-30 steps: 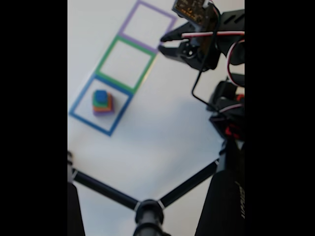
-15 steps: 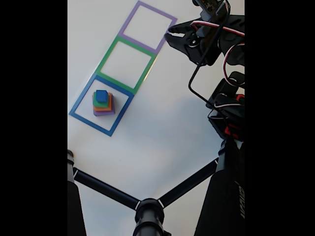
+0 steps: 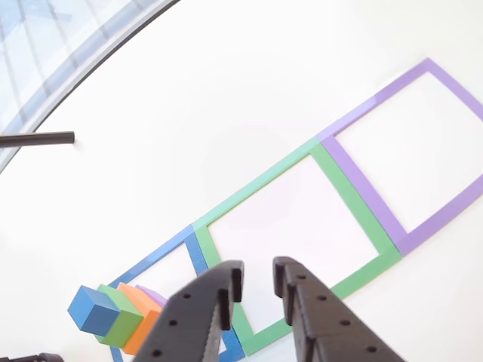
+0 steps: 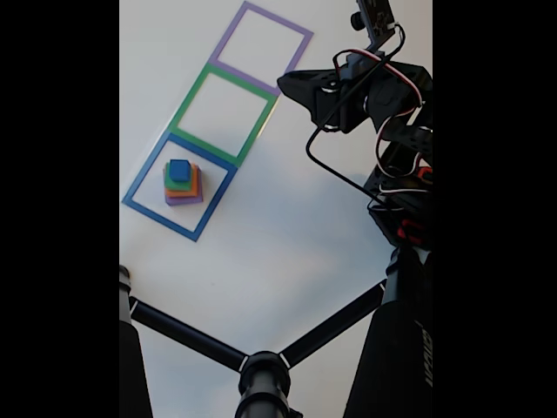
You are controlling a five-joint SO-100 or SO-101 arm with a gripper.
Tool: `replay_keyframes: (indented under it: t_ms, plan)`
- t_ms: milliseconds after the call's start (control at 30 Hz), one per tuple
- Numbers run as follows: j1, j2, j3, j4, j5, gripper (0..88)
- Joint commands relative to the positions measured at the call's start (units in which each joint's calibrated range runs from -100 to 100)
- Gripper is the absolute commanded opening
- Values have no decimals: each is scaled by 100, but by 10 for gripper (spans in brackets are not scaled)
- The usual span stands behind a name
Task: Tower of hanoi
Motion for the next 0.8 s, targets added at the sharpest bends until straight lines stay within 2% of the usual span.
replay_keyframes:
  t_ms: [0,167,433,600,767]
  plan:
    - [-28,-180,178,-60,-1475,0]
    - [77,-398,605,29,-3064,0]
    - [250,-673,1014,660,-4568,0]
    - [154,-737,1269,684,-5769,0]
    - [125,-834,1351,1243,-6935,0]
